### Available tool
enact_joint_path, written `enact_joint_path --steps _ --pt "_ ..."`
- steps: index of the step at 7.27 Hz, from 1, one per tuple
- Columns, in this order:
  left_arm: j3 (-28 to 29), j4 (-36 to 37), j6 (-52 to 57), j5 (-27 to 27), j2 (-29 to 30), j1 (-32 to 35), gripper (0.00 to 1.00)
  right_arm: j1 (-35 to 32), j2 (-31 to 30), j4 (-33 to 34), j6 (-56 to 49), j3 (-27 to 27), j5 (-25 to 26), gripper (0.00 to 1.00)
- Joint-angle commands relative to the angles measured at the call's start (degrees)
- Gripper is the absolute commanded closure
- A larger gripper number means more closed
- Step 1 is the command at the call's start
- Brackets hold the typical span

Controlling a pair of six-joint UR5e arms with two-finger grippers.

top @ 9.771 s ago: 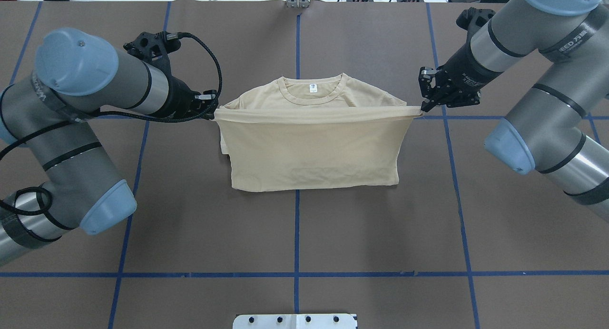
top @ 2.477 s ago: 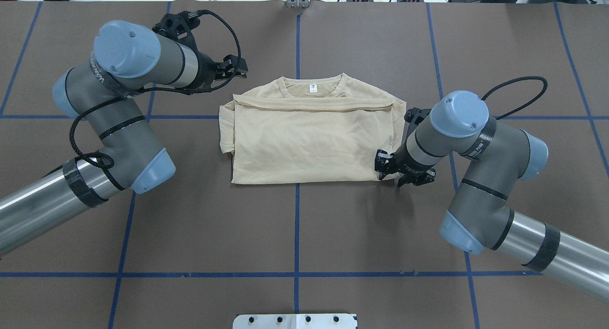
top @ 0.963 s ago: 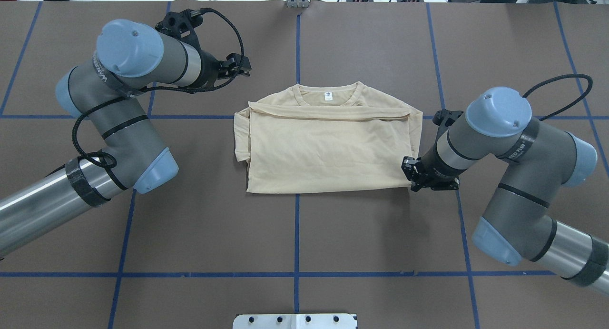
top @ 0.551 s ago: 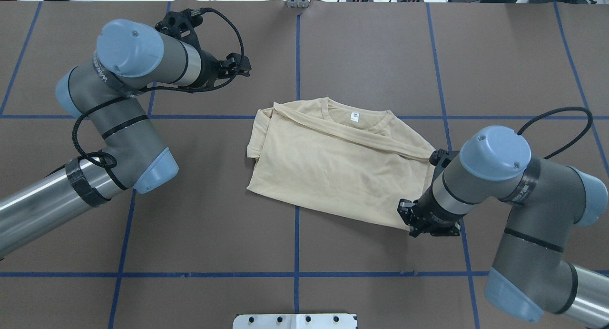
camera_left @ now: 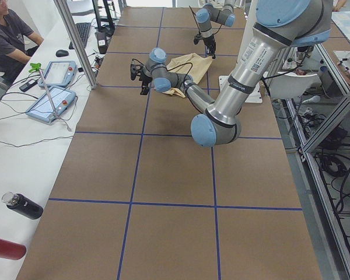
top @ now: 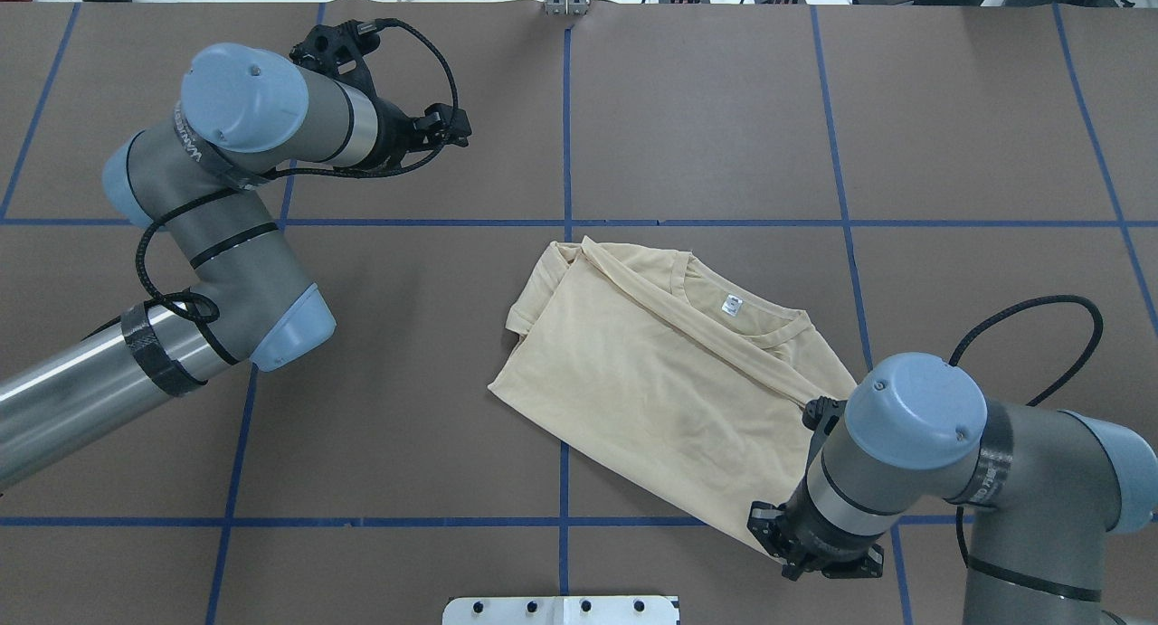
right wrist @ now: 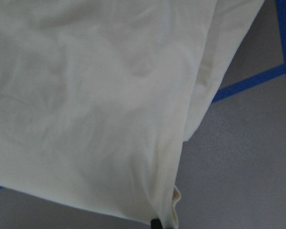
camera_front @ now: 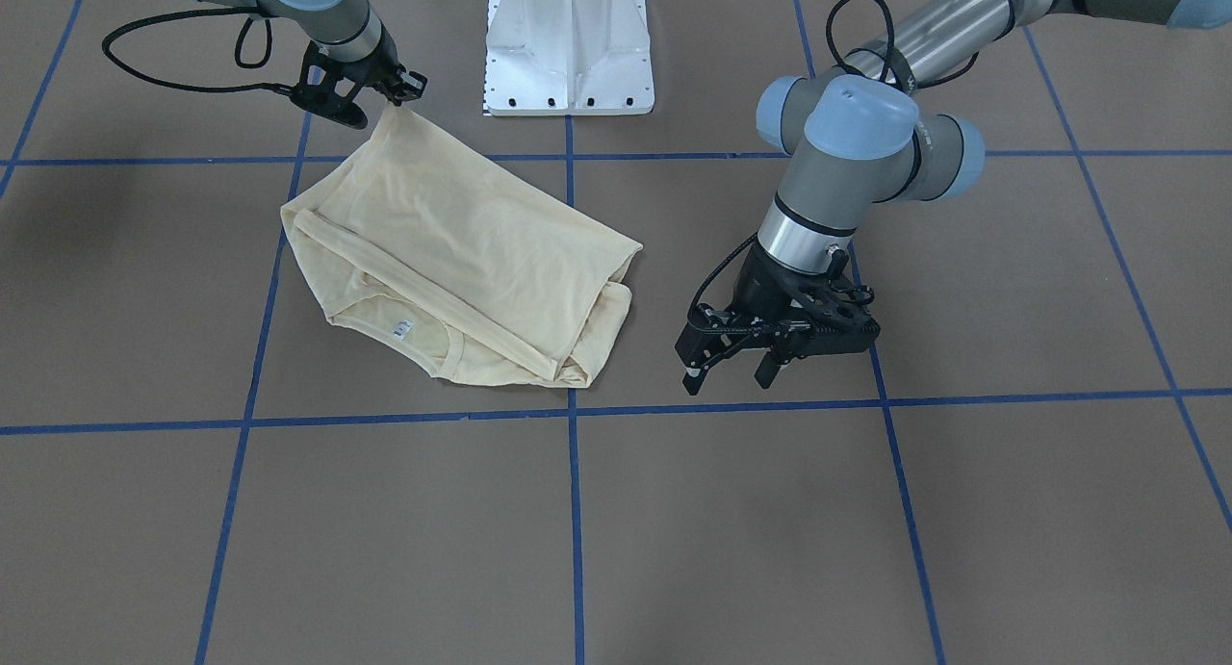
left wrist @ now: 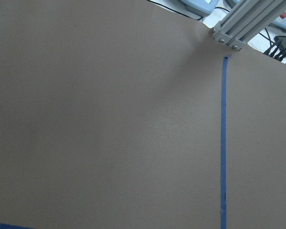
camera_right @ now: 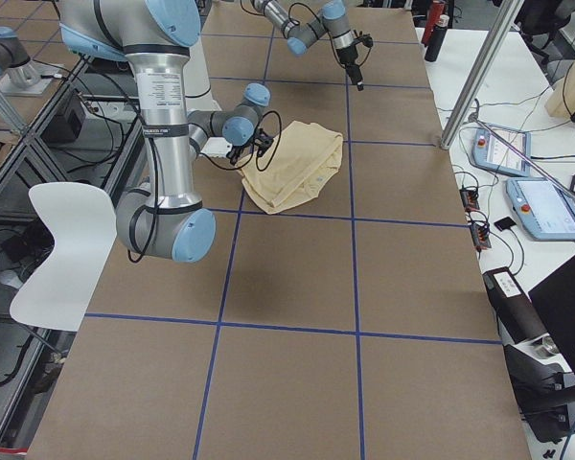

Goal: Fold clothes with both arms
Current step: 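Drag the folded shirt with the right gripper toward the robot, rotating it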

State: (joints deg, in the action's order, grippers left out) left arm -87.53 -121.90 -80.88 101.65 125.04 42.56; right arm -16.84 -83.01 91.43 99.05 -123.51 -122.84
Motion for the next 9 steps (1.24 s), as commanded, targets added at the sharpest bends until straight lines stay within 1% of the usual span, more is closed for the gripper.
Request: enact_joint_path --steps 1,3,4,5,7,8,9 --pt "-0.1 0.0 -0.1 -1.1 0.0 -1.0 0.01 4.3 -3.8 0.2 0.3 -2.0 -0.1 1.0" --pt "-0.3 0.0 -0.1 -1.2 0.0 -1.0 0.01 5.1 -4.9 0.2 0.3 -2.0 -0.1 1.0" --pt "-1.0 0.1 -0.1 -1.1 0.0 -1.0 0.01 4.9 -4.8 0.2 1.1 -2.1 0.1 0.01" --pt "-1.2 0.1 -0.3 -1.0 0.0 -1.1 0.01 2.4 -4.1 -0.6 3.4 -1.9 0.0 0.0" --pt "-4.8 1.0 -0.8 -1.0 -1.4 -4.3 0.01 -2.4 -1.2 -0.6 2.8 -1.6 0.1 0.0" --pt "-7.6 1.0 -1.4 -1.0 -3.8 -6.8 0.01 -5.4 1.3 -0.6 1.8 -1.2 0.1 0.0" --pt "-8.6 1.0 -5.0 -1.1 -4.3 -9.0 0.01 -9.5 3.2 -0.6 -1.1 -0.8 0.0 0.0"
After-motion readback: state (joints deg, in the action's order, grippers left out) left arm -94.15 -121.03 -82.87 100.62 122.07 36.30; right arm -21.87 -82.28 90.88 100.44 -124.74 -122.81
